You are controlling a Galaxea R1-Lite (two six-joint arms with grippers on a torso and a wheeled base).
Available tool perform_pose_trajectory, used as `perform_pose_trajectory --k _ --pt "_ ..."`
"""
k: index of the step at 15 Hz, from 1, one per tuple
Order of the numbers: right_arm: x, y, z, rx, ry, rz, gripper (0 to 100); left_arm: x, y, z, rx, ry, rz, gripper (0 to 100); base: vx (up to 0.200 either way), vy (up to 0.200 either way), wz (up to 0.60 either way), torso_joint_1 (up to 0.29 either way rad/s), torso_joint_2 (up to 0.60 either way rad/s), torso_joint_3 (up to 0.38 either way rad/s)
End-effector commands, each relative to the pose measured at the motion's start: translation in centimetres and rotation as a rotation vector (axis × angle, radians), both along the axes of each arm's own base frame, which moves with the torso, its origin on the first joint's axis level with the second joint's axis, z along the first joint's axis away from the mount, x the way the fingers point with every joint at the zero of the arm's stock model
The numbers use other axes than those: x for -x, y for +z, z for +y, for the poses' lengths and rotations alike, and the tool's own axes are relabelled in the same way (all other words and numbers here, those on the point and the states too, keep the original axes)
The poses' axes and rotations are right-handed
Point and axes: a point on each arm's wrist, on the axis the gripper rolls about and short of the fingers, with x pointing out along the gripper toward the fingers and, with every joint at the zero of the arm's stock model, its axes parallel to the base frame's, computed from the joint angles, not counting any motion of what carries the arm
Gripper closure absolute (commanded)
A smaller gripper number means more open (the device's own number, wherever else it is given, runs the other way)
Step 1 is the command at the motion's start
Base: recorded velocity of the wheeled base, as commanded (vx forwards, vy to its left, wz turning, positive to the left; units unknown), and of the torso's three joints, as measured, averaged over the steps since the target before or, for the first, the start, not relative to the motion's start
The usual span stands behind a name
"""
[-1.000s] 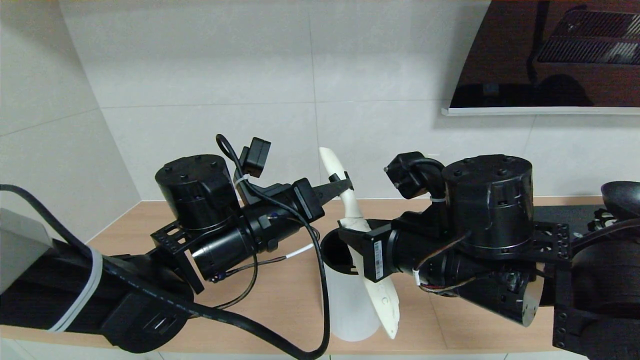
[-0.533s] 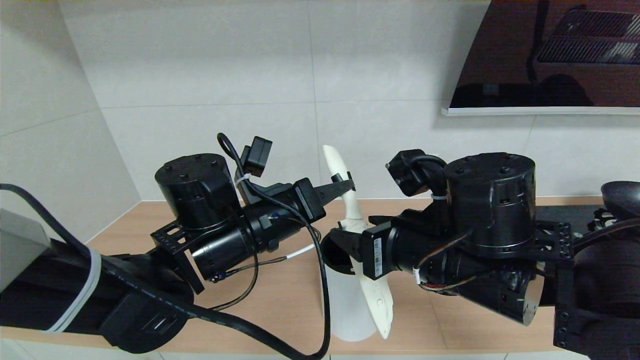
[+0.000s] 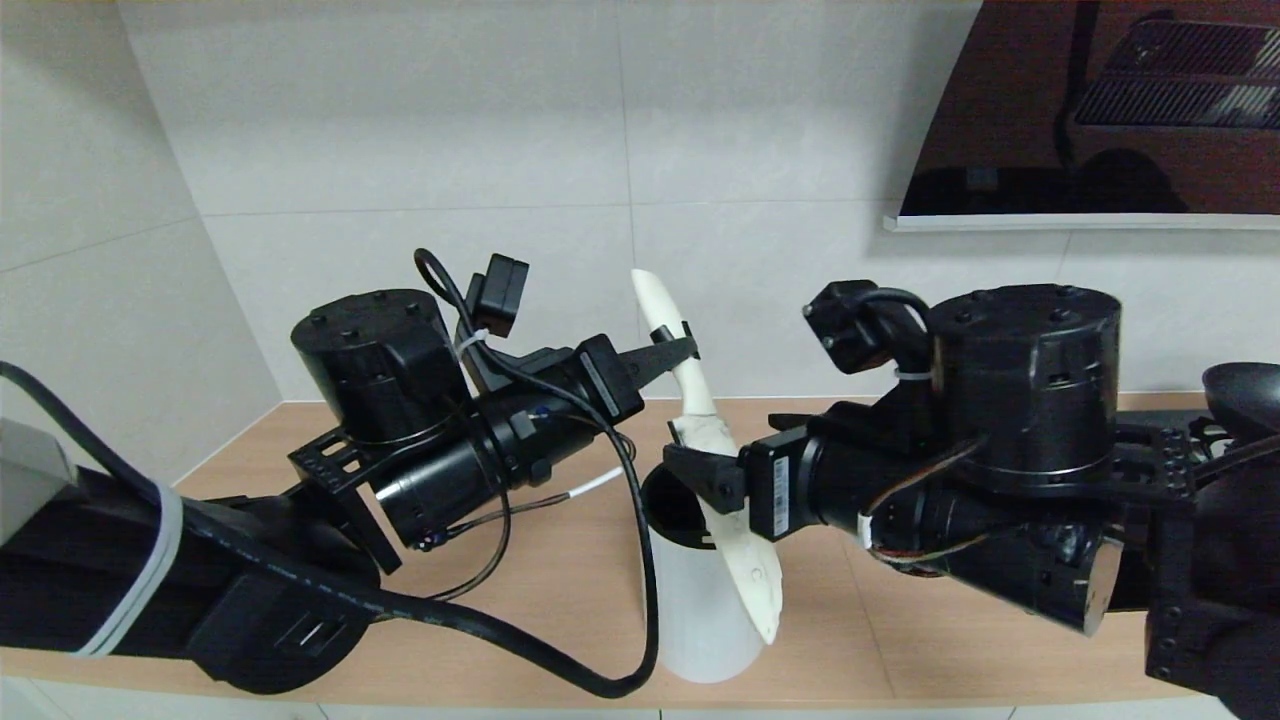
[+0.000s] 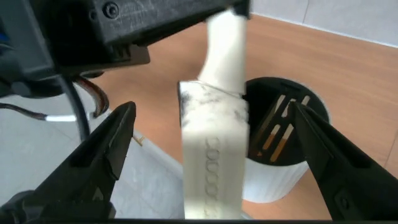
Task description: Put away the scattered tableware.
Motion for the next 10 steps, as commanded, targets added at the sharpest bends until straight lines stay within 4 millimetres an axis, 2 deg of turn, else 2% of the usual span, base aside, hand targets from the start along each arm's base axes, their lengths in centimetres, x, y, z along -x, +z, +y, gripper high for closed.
perform_pose_trajectory --k 1,3,4,5,8,10 --pt "0.1 2.2 -3.2 -0.054 -0.06 -0.046 0 0.0 2.0 0.8 0.01 0.044 -0.039 100 0.0 0.0 0.0 0.0 0.0 0.0" --pt "0.0 4.4 -7.0 -0.114 -0.113 -0.099 0 -0.1 4.1 1.2 -0.027 0.179 -0.063 100 0.0 0.0 0.0 0.0 0.0 0.0" --pt "-0.4 5.4 -8.9 -0.142 -0.12 -0.124 0 -0.8 5.4 0.9 -0.059 0.272 -0.1 100 0.0 0.0 0.0 0.0 0.0 0.0" --pt "-1.2 5.5 -10.5 -0.144 -0.138 -0.126 0 -1.3 6.3 0.4 -0.108 0.358 -0.13 100 0.0 0.0 0.0 0.0 0.0 0.0" --pt "-2.2 4.0 -12.9 -0.11 -0.233 -0.047 0 -0.2 6.6 -1.0 -0.229 0.505 -0.175 100 0.0 0.0 0.0 0.0 0.0 0.0" --pt "-2.6 2.8 -12.8 -0.095 -0.243 -0.004 0 0.8 6.1 -1.6 -0.317 0.558 -0.208 100 0.0 0.0 0.0 0.0 0.0 0.0"
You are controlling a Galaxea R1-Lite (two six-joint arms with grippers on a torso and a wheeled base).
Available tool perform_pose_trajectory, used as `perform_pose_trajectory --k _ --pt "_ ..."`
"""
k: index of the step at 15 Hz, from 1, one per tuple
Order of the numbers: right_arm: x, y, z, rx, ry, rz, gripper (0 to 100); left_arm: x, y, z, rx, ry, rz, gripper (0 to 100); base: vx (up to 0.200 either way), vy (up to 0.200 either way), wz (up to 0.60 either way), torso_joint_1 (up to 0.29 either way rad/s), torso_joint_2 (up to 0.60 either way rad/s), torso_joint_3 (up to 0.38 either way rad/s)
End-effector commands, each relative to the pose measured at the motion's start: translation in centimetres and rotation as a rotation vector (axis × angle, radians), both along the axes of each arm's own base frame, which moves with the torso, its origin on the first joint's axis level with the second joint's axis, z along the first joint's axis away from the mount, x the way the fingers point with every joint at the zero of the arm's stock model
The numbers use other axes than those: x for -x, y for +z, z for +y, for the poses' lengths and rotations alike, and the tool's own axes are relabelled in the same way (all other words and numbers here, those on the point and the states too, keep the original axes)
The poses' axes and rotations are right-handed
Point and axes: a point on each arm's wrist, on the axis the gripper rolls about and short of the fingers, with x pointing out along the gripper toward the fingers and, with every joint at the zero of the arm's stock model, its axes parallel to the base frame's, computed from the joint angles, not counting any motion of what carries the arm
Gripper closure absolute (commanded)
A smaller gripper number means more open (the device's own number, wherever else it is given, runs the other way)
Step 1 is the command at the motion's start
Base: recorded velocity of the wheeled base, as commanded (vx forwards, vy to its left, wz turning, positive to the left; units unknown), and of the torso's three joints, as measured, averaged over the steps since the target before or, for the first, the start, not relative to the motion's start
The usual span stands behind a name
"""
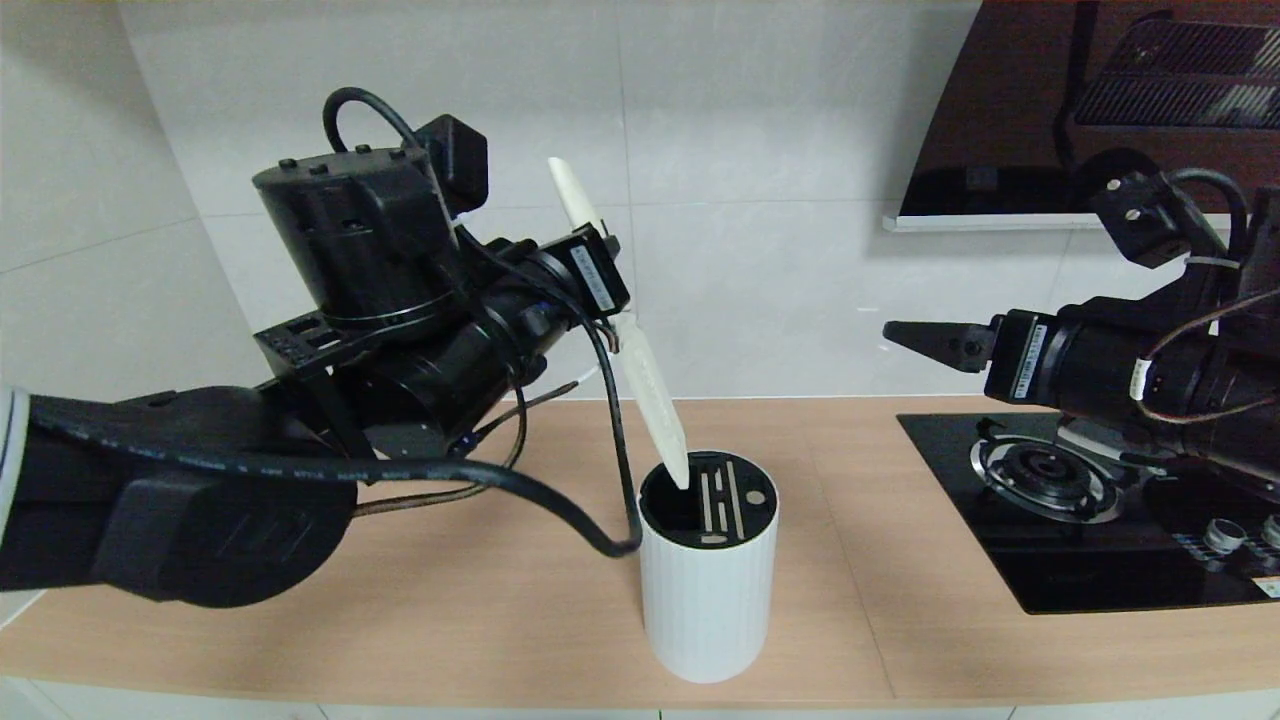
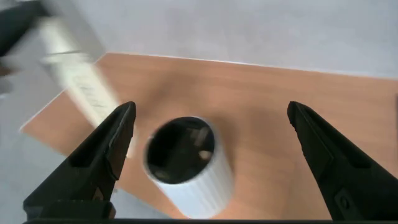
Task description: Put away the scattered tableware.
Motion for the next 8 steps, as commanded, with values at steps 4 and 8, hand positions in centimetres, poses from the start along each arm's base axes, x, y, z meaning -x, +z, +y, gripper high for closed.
perform_pose_trajectory --k 4,8 --pt "-0.2 -0.6 -0.7 0.008 -0.027 0.019 0 2.0 -2.7 -2.6 -0.232 0.1 -0.099 100 0.0 0.0 0.0 0.0 0.0 0.0" --pt "-0.2 -0.7 -0.6 0.01 -0.025 0.023 0 1.2 -5.1 -4.8 -0.258 0.168 -0.119 100 0.0 0.0 0.0 0.0 0.0 0.0"
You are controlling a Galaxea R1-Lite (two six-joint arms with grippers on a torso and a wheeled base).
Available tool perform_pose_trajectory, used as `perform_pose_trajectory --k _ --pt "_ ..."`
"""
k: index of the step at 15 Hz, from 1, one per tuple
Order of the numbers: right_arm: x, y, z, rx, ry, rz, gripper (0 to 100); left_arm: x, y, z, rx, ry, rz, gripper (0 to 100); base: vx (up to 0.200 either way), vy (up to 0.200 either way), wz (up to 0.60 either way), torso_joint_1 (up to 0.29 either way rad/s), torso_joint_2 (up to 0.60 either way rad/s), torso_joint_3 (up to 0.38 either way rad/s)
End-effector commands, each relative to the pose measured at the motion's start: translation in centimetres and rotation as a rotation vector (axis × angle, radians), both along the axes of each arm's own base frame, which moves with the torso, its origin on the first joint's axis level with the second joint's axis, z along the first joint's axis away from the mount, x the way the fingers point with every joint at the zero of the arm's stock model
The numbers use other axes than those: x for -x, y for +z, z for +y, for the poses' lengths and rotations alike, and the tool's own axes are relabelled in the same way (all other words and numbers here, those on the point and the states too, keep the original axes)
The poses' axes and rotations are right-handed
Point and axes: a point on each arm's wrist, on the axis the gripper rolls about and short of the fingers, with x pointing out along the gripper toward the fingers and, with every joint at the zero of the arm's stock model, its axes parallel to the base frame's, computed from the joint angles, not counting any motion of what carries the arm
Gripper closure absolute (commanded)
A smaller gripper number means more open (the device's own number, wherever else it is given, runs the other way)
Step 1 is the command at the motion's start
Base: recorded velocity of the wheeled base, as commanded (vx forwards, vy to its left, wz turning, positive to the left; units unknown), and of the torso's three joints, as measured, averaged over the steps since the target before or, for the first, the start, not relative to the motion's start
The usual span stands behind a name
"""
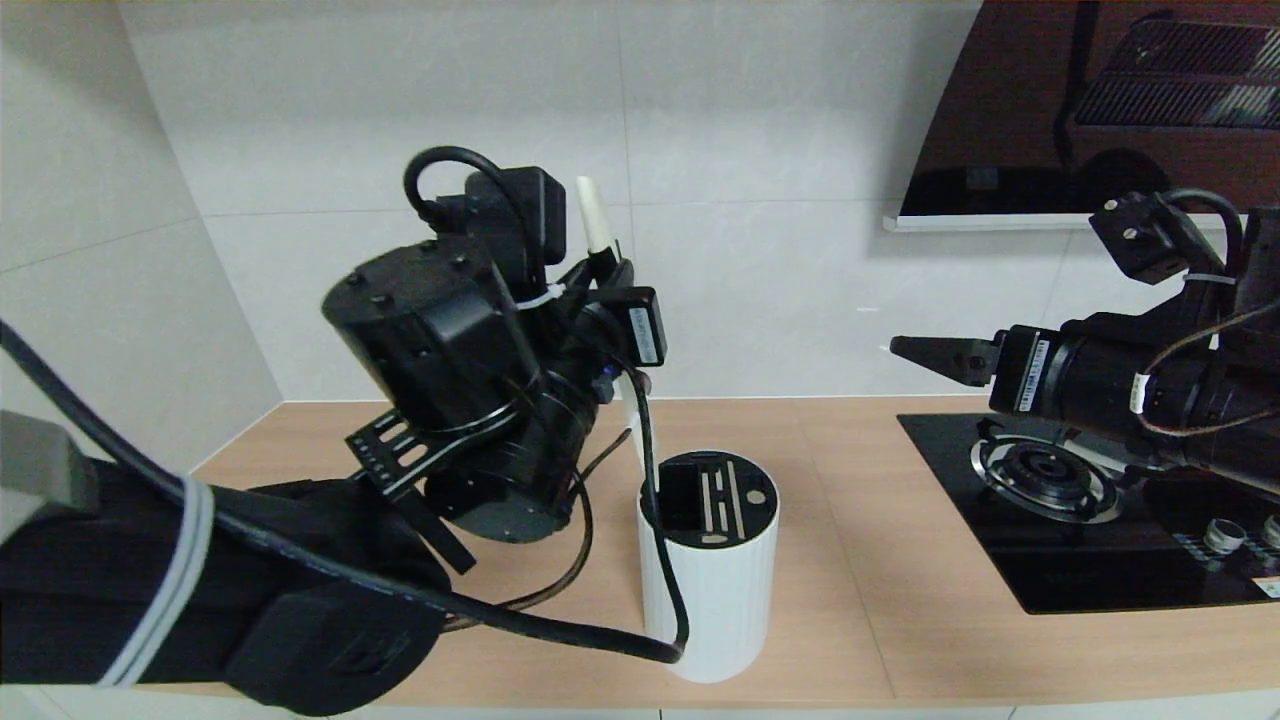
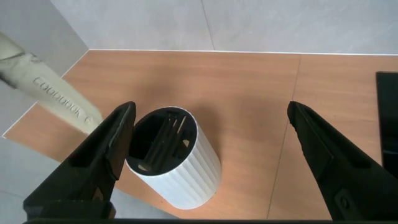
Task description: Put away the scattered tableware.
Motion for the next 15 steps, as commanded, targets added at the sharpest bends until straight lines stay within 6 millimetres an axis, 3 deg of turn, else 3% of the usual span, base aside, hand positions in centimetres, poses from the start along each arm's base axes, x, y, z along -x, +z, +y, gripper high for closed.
perform_pose_trajectory --k 1,15 --pt "0.0 0.0 0.0 -0.001 0.0 -0.001 0 -0.4 -2.2 -1.5 -0.04 -0.014 0.039 100 0.0 0.0 0.0 0.0 0.0 0.0" --pt "-0.1 -0.2 0.1 0.004 0.001 0.007 0 -2.0 -5.0 -3.1 -0.047 -0.013 0.071 100 0.0 0.0 0.0 0.0 0.0 0.0"
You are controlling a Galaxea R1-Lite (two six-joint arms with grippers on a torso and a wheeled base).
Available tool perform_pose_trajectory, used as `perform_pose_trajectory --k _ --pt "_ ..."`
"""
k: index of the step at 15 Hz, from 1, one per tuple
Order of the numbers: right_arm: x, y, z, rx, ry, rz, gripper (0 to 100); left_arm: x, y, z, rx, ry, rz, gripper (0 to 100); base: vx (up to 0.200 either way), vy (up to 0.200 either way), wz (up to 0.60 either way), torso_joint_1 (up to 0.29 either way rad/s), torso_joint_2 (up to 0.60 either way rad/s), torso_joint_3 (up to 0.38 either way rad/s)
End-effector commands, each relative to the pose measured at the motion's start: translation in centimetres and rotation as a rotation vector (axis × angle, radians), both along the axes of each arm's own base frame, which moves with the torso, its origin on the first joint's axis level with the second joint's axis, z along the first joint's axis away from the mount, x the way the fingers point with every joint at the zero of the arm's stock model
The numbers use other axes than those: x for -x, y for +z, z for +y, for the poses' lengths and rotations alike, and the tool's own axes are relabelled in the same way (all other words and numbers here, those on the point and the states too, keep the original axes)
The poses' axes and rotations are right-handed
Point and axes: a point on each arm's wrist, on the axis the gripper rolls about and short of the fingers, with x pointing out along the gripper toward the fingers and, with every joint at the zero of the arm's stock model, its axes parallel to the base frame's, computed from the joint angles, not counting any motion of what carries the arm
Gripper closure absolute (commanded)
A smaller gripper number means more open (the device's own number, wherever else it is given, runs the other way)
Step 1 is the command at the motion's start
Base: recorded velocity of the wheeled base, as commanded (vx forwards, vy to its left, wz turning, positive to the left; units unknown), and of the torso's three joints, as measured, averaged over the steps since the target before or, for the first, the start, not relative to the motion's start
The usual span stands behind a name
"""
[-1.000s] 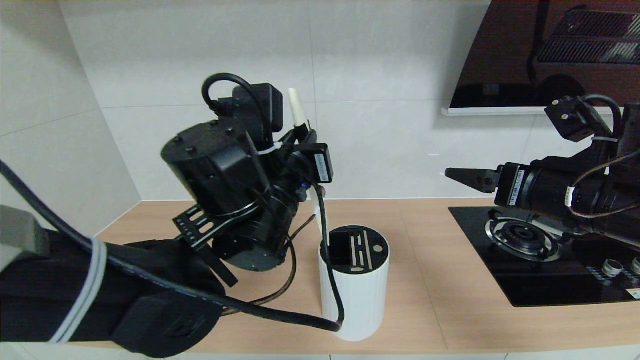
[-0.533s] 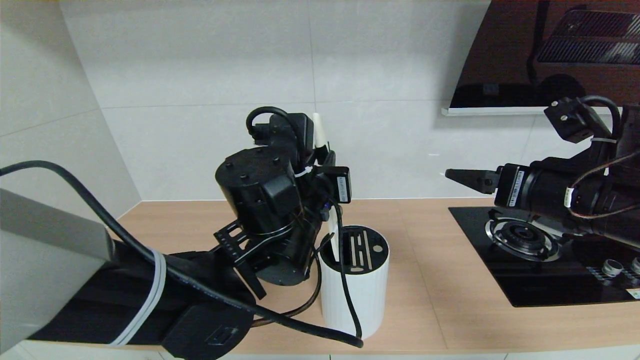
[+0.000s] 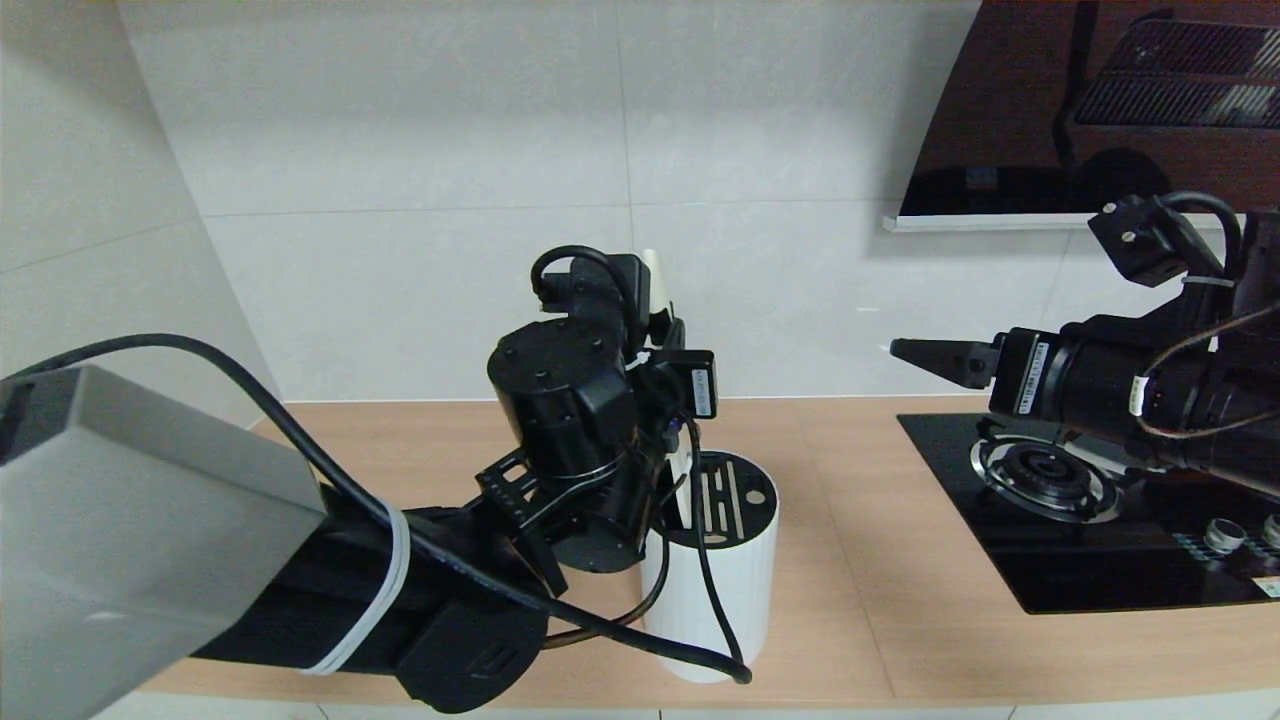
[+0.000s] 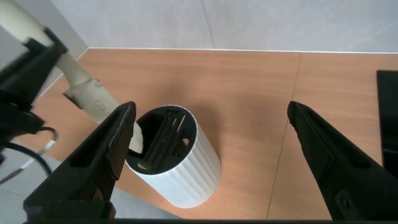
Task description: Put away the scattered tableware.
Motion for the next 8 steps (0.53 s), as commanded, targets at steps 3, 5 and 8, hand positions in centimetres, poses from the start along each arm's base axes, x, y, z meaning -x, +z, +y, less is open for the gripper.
perform_pose_trajectory --k 3,5,8 --pt "-0.1 -0.2 0.1 0.003 0.002 0.005 0 -0.5 -1.6 -0.4 -0.019 0.01 0.031 100 0.0 0.0 0.0 0.0 0.0 0.0" --pt "0.0 -0.1 0.1 0.002 0.002 0.004 0 -0.5 -2.4 -0.7 -0.03 0.008 0.048 100 0.0 0.0 0.0 0.0 0.0 0.0" --pt "-0.1 -0.2 0.1 0.002 0.002 0.006 0 -0.7 -4.2 -1.5 -0.043 0.004 0.08 100 0.0 0.0 0.0 0.0 0.0 0.0"
